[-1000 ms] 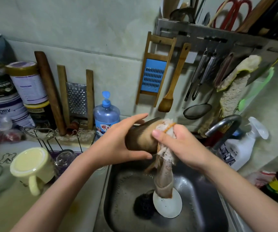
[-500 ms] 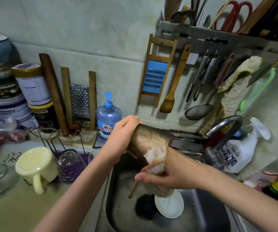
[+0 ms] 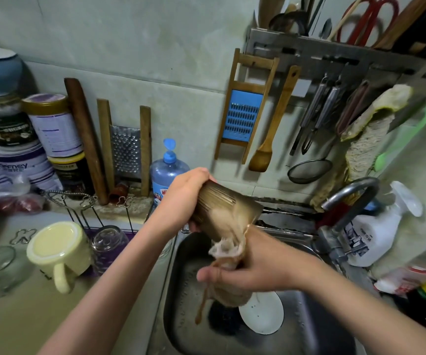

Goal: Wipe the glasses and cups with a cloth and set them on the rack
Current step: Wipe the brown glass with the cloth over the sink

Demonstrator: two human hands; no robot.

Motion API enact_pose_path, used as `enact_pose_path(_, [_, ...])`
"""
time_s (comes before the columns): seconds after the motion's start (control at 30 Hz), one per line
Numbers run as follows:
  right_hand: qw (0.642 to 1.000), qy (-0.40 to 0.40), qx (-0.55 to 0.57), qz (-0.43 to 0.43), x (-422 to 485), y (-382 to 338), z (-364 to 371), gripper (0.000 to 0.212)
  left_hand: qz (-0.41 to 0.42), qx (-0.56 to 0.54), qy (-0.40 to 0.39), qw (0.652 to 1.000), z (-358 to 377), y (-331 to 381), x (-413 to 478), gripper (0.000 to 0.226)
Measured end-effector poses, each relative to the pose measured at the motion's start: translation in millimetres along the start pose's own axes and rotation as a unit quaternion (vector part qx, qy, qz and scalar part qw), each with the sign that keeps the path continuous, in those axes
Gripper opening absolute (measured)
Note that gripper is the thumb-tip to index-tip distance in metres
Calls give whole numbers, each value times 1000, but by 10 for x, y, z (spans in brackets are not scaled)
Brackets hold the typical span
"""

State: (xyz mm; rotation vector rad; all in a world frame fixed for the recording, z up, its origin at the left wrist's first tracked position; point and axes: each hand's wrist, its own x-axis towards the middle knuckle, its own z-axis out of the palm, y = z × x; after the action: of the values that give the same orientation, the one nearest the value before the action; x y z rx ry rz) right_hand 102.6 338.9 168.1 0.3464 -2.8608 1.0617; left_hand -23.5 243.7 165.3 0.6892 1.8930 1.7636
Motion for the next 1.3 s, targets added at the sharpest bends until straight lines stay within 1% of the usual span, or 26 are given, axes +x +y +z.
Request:
enact_pose_path(0.07, [996, -9, 89, 18, 62, -24, -78, 33, 18, -14, 16, 1000, -4, -20, 16, 33])
enact_pose_path(0.1, [991, -1, 133, 22, 84, -15, -113, 31, 33, -14, 23, 999, -1, -33, 32, 33])
enact_pose_path(0.17, [964, 16, 265, 30, 88, 30, -149, 55, 66, -17, 33, 997, 9, -74, 52, 33])
enact_pose_path(0.2, [928, 17, 367, 57, 81, 48, -147, 61, 82, -23, 36, 996, 16, -88, 65, 34])
enact_pose_path(0.23, [881, 17, 466, 81, 82, 79, -140, 61, 99, -32, 41, 994, 18, -96, 84, 35])
enact_pose_path(0.3, [774, 21, 626, 92, 85, 118, -140, 65, 134, -65, 58, 987, 38, -130, 110, 35])
enact_pose_path(0.33, [739, 30, 668, 82, 107, 122, -152, 68, 151, -76, 69, 983, 51, -154, 125, 35])
enact_pose_path(0.37, [723, 48, 685, 84, 122, 96, -170, 71, 164, -78, 79, 980, 62, -176, 130, 35])
enact_pose_path(0.4, [725, 66, 679, 99, 127, 80, -187, 75, 170, -73, 88, 979, 72, -195, 134, 34])
enact_pose_path(0.47, [784, 89, 597, 148, 122, 70, -204, 92, 177, -50, 102, 978, 77, -219, 133, 34])
enact_pose_path(0.53, [889, 100, 409, 179, 86, -10, -202, 106, 174, -29, 107, 978, 71, -208, 118, 34])
enact_pose_path(0.57, [930, 88, 322, 154, 72, -39, -192, 99, 169, -24, 109, 979, 62, -194, 104, 34])
enact_pose_path(0.6, [956, 63, 258, 123, 54, -62, -184, 85, 163, -21, 111, 980, 47, -171, 94, 34])
enact_pose_path(0.63, [968, 44, 218, 117, 65, -93, -167, 77, 154, -19, 107, 982, 27, -143, 84, 33])
enact_pose_path(0.7, [979, 12, 158, 125, 74, -72, -131, 82, 126, -1, 82, 989, -18, -108, 73, 33])
enact_pose_path(0.73, [990, -6, 100, 100, 75, -25, -97, 76, 107, 23, 69, 992, -39, -98, 79, 33])
enact_pose_path(0.8, [998, -10, -62, 25, 49, 65, -43, 45, 65, 92, 42, 993, -79, -103, 98, 33])
enact_pose_path(0.83, [990, 5, -141, -10, 24, 76, -24, 39, 44, 116, 24, 992, -86, -117, 103, 33])
enact_pose_path(0.87, [978, 9, -206, -38, 16, 99, 8, 45, 25, 121, 7, 992, -91, -137, 108, 32])
enact_pose_path(0.9, [966, 0, -251, -54, 18, 120, 31, 59, 5, 108, -7, 994, -81, -156, 113, 30])
enact_pose_path(0.93, [960, -10, -273, -56, 27, 127, 23, 70, -18, 83, -12, 996, -72, -161, 112, 29])
enact_pose_path(0.97, [959, -15, -276, -54, 53, 139, 19, 74, -39, 54, -8, 998, -74, -153, 102, 28])
enact_pose_path(1.1, [972, 34, -221, -69, 165, 33, -26, 66, -72, -18, 26, 997, -107, -75, 104, 27])
enact_pose_path(1.2, [987, 60, -144, -48, 163, -41, 47, 44, -33, 40, 68, 996, -172, -106, 74, 31])
enact_pose_path(1.27, [996, 58, -64, -7, 197, -107, 75, 16, 10, 21, 88, 996, -206, -138, 26, 31])
enact_pose_path(1.3, [998, 61, -7, 3, 229, -132, 82, 13, 23, -3, 101, 995, -216, -162, 4, 31])
